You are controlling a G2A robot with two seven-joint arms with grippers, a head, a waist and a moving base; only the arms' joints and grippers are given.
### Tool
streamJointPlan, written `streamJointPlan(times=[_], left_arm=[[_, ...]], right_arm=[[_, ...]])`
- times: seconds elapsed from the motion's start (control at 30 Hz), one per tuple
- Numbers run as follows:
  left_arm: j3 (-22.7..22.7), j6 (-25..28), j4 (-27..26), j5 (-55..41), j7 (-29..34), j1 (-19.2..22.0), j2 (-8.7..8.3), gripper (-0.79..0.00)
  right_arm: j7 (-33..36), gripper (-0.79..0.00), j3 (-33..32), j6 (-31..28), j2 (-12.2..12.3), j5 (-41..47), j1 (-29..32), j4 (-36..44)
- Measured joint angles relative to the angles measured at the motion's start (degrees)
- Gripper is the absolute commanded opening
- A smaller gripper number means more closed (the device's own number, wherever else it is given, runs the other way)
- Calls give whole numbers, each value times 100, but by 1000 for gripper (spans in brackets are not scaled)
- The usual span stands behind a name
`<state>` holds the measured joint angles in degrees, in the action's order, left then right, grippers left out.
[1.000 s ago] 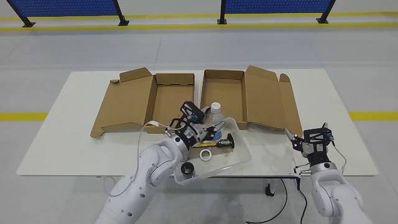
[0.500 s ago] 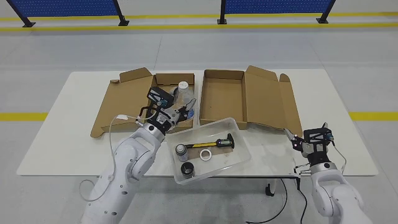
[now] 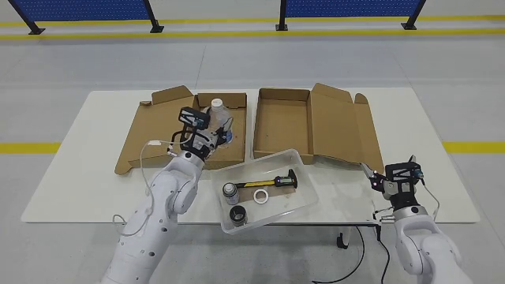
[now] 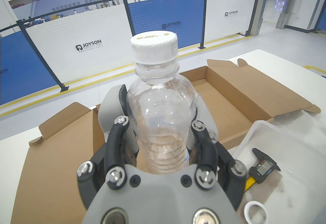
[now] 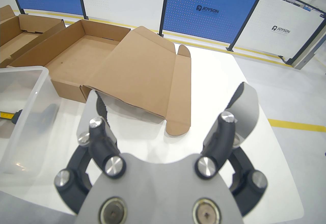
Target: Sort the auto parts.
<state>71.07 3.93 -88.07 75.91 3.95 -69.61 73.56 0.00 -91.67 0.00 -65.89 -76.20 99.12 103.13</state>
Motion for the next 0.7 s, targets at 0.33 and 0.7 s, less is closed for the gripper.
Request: streamJointPlan(times=[0.33,0.7], left_arm=[[-216,-426,1190,112,-403,441,107,-785],[-423,-718,2239,358,-670,1037,220,-785]], right_arm=[[0,0,0,0,0,0,0,0],[0,0,0,0,0,0,0,0]])
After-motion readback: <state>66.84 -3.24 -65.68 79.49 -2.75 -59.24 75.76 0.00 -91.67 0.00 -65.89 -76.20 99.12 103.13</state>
